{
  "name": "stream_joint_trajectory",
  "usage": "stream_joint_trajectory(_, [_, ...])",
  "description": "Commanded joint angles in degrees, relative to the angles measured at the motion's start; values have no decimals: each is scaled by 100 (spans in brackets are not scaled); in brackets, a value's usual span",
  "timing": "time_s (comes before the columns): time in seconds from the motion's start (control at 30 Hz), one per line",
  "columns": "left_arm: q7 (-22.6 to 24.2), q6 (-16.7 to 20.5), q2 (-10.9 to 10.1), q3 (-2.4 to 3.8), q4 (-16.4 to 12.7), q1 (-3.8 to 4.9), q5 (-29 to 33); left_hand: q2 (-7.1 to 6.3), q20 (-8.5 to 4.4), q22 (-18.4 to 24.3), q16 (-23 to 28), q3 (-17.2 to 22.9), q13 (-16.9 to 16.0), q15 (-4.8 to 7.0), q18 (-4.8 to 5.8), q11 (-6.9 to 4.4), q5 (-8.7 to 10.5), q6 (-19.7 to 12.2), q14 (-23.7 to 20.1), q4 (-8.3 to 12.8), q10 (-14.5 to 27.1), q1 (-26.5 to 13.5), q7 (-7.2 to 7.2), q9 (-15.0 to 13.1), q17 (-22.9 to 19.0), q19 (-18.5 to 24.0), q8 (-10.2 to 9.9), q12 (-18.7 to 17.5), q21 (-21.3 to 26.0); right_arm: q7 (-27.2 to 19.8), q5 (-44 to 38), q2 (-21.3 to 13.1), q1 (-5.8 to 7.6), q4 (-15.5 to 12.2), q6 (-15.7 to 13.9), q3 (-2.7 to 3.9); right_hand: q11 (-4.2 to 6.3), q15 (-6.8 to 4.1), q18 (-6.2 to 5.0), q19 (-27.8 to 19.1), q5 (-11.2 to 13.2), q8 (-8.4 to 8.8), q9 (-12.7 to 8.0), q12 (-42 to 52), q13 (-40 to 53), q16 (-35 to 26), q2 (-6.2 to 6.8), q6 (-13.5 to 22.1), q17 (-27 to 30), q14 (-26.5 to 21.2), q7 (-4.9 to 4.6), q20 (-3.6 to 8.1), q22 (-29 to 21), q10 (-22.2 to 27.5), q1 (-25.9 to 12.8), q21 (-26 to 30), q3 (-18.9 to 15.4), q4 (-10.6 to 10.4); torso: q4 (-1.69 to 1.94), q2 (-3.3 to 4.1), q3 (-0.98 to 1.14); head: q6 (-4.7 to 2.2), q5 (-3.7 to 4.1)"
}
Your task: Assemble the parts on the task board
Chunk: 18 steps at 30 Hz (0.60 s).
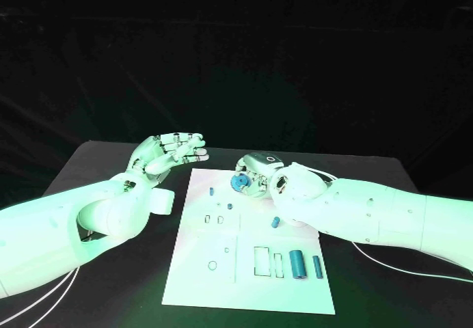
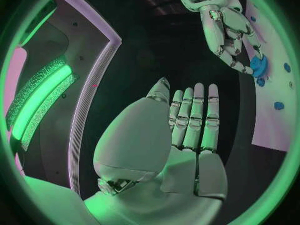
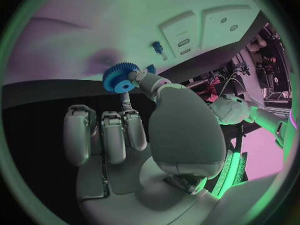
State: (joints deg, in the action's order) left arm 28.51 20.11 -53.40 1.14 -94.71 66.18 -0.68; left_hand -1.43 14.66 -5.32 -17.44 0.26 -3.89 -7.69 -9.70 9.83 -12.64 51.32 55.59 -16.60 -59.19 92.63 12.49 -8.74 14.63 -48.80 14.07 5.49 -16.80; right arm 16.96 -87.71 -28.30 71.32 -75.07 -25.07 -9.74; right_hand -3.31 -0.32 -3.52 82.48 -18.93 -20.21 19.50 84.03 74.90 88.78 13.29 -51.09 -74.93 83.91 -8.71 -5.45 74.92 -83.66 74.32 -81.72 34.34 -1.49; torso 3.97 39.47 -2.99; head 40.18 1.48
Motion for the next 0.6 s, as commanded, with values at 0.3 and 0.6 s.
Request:
stream_joint_trajectory(0.3, [11, -150, 56, 5, 15, 8, 16, 10, 18, 8, 34, 42, 3, 2, -85, 0, -14, 20, -50, 1, -56, 57, 17, -6, 13, 13, -35, -28, 38, 240, -249, 358, -175, 346, -24, 1, 10, -41, 70, 26, -22, -44, 96, 37, 747, 28, -9, -162, -1161, 536, 67, -2, 432, -106, -50, -12, 17, 10, 7, 9, -3, 20, -15])
stream_joint_trajectory(0.6, [3, -154, 60, 5, 23, 8, 16, 10, 18, 8, 34, 42, 3, 2, -85, 0, -14, 20, -50, 1, -56, 57, 17, -6, 13, 13, -35, -28, 38, 228, -238, 482, -243, 466, 38, 1, 10, -42, 68, 23, -22, -41, 97, 37, 747, 29, -6, -161, -1164, 537, 67, -1, 427, -107, -56, -7, 17, 10, -13, 2, 9, 43, -35])
